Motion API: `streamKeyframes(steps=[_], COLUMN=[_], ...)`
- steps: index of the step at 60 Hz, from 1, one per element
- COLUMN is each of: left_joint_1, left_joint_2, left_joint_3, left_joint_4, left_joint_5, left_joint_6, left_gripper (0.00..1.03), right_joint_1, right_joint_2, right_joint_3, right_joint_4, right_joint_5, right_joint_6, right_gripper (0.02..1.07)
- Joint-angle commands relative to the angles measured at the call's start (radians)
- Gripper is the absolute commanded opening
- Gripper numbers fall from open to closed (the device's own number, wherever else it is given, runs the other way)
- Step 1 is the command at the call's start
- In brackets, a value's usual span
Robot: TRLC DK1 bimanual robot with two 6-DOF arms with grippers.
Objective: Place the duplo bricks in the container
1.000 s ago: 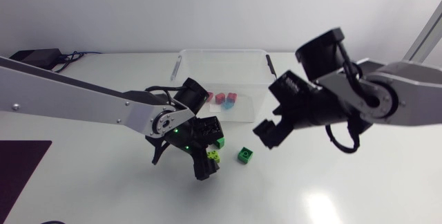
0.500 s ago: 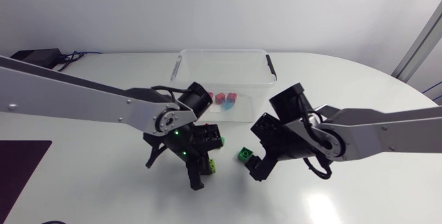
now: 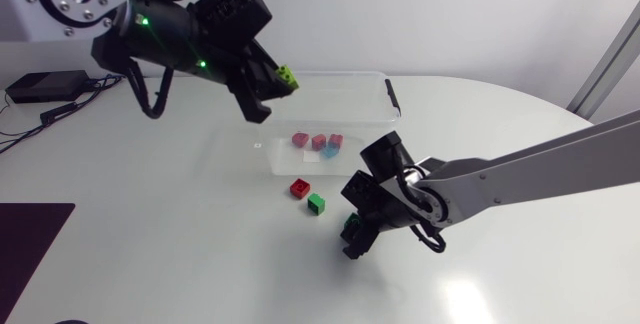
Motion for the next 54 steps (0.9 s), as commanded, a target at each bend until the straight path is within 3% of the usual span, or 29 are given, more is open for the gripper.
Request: streamKeyframes(steps=[1, 14, 17, 19, 22, 23, 25, 37, 54], left_joint_1=[0.035, 0.055, 0.055, 0.055, 0.056, 0.056, 0.055, 0.058, 0.061], left_joint_2=[0.091, 0.344, 0.398, 0.436, 0.479, 0.496, 0.513, 0.418, 0.039], left_joint_3=[0.028, 0.194, 0.229, 0.258, 0.289, 0.299, 0.310, 0.221, -0.175], left_joint_4=[0.099, 0.213, 0.234, 0.240, 0.239, 0.240, 0.239, 0.262, 0.227], left_joint_5=[0.001, -0.028, -0.046, -0.058, -0.069, -0.078, -0.094, -0.123, -0.123], left_joint_6=[-0.085, -0.168, -0.175, -0.180, -0.185, -0.192, -0.195, -0.232, -0.206], left_gripper=[0.28, 0.30, 0.35, 0.44, 0.66, 0.82, 0.99, 0.99, 0.99], right_joint_1=[0.011, -0.001, -0.014, -0.021, -0.030, -0.034, -0.038, -0.087, -0.135], right_joint_2=[0.014, -0.251, -0.316, -0.351, -0.394, -0.405, -0.428, -0.435, -0.308], right_joint_3=[-0.012, -0.035, -0.010, 0.010, 0.043, 0.056, 0.085, 0.234, 0.398], right_joint_4=[-0.010, -0.193, -0.254, -0.294, -0.348, -0.363, -0.397, -0.458, -0.406], right_joint_5=[0.025, 0.028, 0.032, 0.032, 0.032, 0.032, 0.032, 0.031, 0.012], right_joint_6=[-0.013, -0.010, -0.010, -0.010, -0.010, -0.010, -0.010, -0.007, 0.028], right_gripper=[0.31, 0.30, 0.30, 0.30, 0.30, 0.30, 0.30, 0.30, 0.31])
